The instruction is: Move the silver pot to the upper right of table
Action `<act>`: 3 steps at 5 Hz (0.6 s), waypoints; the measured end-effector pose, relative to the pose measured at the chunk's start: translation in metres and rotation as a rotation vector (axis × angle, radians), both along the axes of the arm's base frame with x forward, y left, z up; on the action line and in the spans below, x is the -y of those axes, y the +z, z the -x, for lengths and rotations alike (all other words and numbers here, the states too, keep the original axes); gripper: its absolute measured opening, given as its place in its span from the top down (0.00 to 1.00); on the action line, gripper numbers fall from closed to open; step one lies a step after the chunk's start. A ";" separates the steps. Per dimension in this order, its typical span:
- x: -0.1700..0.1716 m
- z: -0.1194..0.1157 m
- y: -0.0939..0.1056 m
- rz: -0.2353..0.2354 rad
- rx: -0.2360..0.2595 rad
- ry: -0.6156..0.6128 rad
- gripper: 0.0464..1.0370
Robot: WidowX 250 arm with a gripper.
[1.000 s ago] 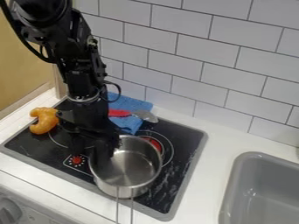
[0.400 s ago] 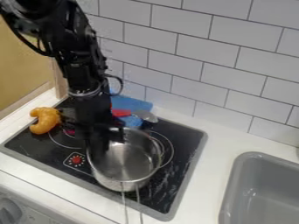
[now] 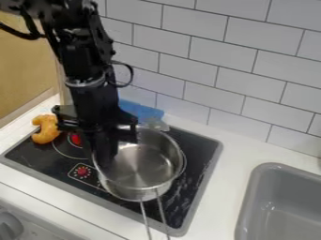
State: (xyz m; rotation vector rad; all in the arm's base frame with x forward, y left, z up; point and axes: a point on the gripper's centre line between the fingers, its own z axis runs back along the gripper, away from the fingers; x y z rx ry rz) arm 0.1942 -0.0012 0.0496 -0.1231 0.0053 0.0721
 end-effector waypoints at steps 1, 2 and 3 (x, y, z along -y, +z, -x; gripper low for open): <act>0.015 -0.003 0.002 -0.016 0.001 0.028 0.98; 0.026 -0.028 -0.003 0.000 0.024 0.034 0.98; 0.041 -0.061 -0.015 -0.036 0.011 0.036 0.98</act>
